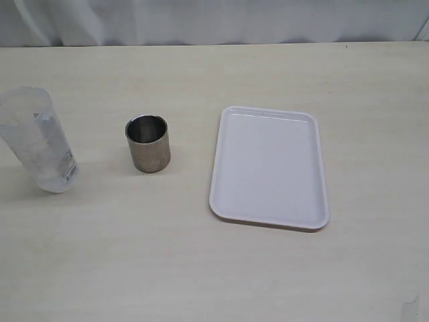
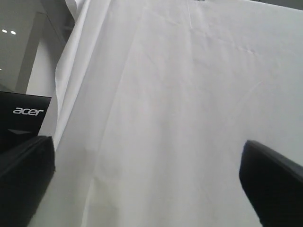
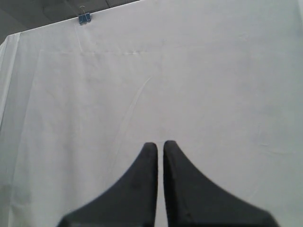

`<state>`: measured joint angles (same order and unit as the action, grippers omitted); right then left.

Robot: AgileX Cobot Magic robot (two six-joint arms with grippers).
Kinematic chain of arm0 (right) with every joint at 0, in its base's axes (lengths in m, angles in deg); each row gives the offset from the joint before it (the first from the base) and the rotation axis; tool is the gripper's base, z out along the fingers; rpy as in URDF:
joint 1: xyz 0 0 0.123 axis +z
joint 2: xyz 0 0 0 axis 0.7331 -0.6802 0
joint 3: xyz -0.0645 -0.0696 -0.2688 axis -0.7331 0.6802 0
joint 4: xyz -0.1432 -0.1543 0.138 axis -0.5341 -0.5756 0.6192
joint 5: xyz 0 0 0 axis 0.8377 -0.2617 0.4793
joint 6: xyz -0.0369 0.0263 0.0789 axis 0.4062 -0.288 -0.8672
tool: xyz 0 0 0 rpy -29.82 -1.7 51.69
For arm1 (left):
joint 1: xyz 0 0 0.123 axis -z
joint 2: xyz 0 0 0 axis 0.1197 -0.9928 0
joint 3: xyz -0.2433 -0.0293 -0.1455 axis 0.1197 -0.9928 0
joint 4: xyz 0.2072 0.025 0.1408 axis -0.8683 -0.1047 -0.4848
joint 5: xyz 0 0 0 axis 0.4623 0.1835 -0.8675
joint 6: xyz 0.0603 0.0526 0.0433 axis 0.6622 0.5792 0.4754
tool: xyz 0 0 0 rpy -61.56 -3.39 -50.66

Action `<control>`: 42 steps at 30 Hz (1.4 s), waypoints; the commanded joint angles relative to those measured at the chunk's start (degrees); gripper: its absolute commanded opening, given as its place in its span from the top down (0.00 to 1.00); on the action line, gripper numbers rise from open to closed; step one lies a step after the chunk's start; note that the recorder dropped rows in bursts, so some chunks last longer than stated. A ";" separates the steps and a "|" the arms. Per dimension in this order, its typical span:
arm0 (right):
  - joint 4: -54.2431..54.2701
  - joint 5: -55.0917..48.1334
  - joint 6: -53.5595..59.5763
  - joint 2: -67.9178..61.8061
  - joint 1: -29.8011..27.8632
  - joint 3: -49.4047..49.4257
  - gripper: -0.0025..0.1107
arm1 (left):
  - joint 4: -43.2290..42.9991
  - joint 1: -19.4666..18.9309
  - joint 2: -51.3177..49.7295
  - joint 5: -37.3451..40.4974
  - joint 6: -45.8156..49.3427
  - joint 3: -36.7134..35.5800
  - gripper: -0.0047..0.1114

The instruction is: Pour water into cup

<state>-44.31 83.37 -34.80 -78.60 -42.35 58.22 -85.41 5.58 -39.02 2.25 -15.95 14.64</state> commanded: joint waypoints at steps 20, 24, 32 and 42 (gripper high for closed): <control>-0.03 -4.86 -0.21 0.26 0.00 0.18 0.94 | -18.89 0.35 -47.92 -9.98 -8.05 -0.16 0.06; -0.03 -5.26 -0.21 0.26 0.00 0.18 0.94 | -20.81 0.35 -53.18 -13.47 -8.05 -0.16 0.06; -0.03 -5.38 -0.21 0.26 0.00 0.18 0.94 | -18.81 0.35 -63.21 -22.08 -3.51 -0.16 0.06; -0.03 -5.38 -0.21 0.26 0.00 0.18 0.94 | -14.78 0.35 -74.25 -29.94 2.87 -0.16 0.06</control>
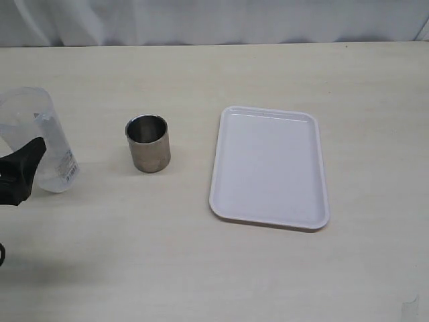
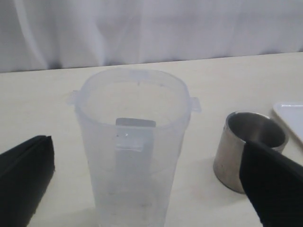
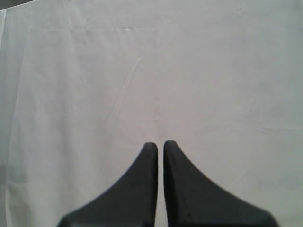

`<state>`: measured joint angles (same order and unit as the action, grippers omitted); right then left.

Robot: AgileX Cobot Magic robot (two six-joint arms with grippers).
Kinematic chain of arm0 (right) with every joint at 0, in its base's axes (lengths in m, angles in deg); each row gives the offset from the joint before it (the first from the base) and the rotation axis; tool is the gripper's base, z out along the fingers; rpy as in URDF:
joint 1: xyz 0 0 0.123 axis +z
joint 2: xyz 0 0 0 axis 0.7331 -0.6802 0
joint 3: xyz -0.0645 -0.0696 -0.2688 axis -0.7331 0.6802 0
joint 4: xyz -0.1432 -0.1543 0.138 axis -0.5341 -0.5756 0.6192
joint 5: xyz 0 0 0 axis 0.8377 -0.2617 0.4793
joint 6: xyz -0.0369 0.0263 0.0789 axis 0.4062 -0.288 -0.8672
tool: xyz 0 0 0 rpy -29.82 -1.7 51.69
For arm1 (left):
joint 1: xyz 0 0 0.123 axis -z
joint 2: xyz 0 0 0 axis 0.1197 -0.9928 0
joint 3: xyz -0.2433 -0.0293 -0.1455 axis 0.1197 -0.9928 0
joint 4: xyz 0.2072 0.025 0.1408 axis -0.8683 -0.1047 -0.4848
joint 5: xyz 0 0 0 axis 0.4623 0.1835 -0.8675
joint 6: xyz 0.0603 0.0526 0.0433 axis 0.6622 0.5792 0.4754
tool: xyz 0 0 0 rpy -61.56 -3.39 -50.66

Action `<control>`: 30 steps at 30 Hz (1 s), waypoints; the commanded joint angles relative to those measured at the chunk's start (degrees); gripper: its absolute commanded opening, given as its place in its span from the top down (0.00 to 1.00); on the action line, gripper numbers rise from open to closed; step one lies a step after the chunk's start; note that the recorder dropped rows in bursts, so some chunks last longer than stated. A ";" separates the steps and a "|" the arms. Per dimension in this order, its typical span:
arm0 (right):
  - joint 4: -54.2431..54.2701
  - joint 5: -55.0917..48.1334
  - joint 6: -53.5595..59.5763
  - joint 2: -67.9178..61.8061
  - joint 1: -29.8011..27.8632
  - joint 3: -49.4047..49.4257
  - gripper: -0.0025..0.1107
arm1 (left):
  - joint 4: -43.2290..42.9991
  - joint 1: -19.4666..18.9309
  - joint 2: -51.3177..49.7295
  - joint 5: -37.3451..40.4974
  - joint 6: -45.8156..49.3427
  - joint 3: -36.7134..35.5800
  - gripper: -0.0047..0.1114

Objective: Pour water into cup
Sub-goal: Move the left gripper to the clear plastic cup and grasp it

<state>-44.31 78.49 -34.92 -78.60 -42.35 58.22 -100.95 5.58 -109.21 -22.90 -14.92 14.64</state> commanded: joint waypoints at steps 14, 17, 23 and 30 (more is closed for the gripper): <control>-0.03 -0.60 -0.10 0.26 0.00 0.18 0.94 | 0.97 0.35 -21.75 -13.95 4.83 4.06 0.06; -0.03 -0.60 -0.10 0.26 0.00 0.18 0.94 | 1.16 0.35 -24.86 -15.28 4.92 5.69 0.06; -0.03 -0.60 -0.10 0.26 0.00 0.18 0.94 | 1.16 0.35 -29.55 -16.16 5.07 9.16 0.06; -0.19 -0.86 -0.10 0.26 0.00 0.18 0.94 | 1.16 0.35 -36.35 -17.08 6.82 10.97 0.06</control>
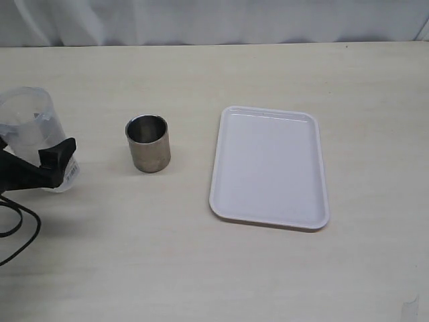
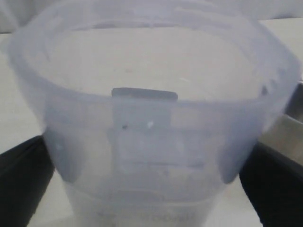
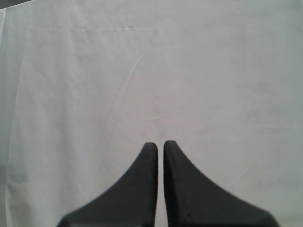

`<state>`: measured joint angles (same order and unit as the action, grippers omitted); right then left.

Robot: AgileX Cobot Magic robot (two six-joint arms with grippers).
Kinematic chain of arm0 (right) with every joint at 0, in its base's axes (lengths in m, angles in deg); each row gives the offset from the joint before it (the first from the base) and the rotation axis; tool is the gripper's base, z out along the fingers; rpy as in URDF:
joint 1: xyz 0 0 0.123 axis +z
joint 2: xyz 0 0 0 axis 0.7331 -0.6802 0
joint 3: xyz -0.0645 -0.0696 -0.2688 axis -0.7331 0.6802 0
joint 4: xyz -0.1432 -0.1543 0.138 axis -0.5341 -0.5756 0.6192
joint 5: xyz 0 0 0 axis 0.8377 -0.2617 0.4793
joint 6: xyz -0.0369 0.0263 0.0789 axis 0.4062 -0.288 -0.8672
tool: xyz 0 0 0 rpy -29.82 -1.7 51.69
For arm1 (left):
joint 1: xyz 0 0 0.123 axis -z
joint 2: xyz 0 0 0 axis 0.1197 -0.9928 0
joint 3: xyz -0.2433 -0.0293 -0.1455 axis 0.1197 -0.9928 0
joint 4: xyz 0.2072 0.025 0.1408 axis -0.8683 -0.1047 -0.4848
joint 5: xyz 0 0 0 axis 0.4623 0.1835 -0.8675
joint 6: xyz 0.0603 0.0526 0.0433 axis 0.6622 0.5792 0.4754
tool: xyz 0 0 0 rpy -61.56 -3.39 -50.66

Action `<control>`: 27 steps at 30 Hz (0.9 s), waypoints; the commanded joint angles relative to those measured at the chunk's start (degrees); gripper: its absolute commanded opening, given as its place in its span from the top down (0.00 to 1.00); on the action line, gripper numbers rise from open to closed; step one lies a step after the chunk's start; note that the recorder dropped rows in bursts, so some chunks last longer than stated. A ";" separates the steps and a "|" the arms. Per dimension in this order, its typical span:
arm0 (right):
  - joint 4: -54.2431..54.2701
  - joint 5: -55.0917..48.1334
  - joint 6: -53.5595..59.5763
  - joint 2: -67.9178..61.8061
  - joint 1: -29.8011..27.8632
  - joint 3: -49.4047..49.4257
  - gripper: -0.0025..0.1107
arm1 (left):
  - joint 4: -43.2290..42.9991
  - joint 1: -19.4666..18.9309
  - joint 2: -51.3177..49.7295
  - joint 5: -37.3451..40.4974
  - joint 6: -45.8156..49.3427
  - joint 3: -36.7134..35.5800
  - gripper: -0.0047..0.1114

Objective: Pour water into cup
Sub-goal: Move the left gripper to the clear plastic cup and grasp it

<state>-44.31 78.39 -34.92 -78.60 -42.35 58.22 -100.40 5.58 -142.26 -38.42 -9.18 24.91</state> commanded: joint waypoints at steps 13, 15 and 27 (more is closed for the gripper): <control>-1.88 -2.28 -0.10 0.26 0.00 0.18 0.94 | 0.41 0.35 -8.68 -1.56 2.99 4.12 0.06; -1.88 -2.28 -0.10 -0.09 0.00 0.18 0.94 | 0.41 0.35 -8.68 -1.56 2.99 4.36 0.06; -9.18 2.16 -4.96 -11.00 0.00 0.18 0.93 | -0.63 0.35 -8.68 -1.56 1.95 6.36 0.06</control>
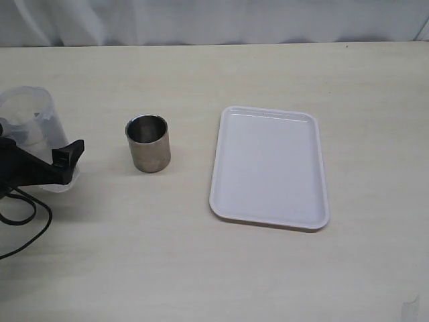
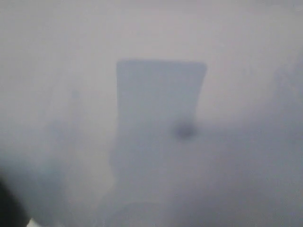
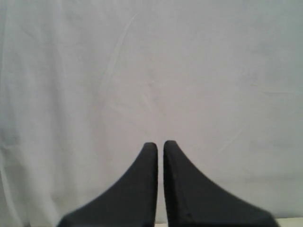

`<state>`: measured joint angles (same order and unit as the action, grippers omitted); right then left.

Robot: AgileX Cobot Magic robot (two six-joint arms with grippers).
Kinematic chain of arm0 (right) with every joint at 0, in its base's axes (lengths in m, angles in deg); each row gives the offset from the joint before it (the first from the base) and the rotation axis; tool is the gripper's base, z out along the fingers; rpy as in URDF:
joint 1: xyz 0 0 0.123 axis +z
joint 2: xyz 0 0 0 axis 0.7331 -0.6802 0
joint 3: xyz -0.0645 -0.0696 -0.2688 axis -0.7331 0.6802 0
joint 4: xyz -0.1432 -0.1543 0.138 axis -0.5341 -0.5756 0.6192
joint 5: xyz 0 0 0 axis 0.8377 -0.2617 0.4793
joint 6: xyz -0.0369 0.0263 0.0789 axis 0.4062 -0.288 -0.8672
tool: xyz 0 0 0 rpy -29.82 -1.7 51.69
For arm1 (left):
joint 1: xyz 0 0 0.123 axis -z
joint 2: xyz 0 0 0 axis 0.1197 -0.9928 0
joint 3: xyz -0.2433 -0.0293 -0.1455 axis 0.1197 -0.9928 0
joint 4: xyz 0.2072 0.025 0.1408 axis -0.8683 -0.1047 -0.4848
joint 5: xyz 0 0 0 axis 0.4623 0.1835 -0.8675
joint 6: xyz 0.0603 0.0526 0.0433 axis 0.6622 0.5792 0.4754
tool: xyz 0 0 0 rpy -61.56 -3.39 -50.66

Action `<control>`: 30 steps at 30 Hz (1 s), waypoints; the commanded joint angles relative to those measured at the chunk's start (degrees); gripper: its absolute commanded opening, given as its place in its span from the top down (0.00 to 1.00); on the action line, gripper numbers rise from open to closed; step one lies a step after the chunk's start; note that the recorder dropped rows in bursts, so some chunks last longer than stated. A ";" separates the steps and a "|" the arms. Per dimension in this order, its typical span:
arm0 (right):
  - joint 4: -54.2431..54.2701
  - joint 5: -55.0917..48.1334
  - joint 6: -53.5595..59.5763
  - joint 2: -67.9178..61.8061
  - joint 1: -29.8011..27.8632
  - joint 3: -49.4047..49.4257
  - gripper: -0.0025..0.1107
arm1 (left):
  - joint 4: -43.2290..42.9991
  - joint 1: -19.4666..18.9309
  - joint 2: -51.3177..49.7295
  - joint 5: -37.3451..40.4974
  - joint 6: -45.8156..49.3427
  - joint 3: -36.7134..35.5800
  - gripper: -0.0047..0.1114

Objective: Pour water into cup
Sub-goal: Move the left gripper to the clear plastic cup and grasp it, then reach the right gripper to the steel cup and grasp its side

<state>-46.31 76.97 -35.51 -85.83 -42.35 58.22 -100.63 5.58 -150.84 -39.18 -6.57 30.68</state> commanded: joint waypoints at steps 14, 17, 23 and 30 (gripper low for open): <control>-21.00 18.87 -10.15 -20.20 0.00 0.18 0.43 | -4.33 0.35 -0.10 -0.79 -1.03 0.59 0.61; -24.23 24.56 -10.25 -28.95 0.00 0.18 0.24 | -7.94 0.35 -0.10 -0.79 -2.19 0.59 0.96; -39.73 37.16 -13.88 -53.65 0.00 -9.73 0.19 | -7.94 0.35 -0.10 -0.79 -2.19 0.59 0.96; -50.40 45.61 -12.28 -82.93 0.13 -26.34 0.19 | -7.94 0.35 -0.10 -0.79 -2.19 0.59 0.96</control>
<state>-94.18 120.52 -48.39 -163.39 -42.35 35.57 -108.38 5.58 -150.84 -39.20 -8.41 31.05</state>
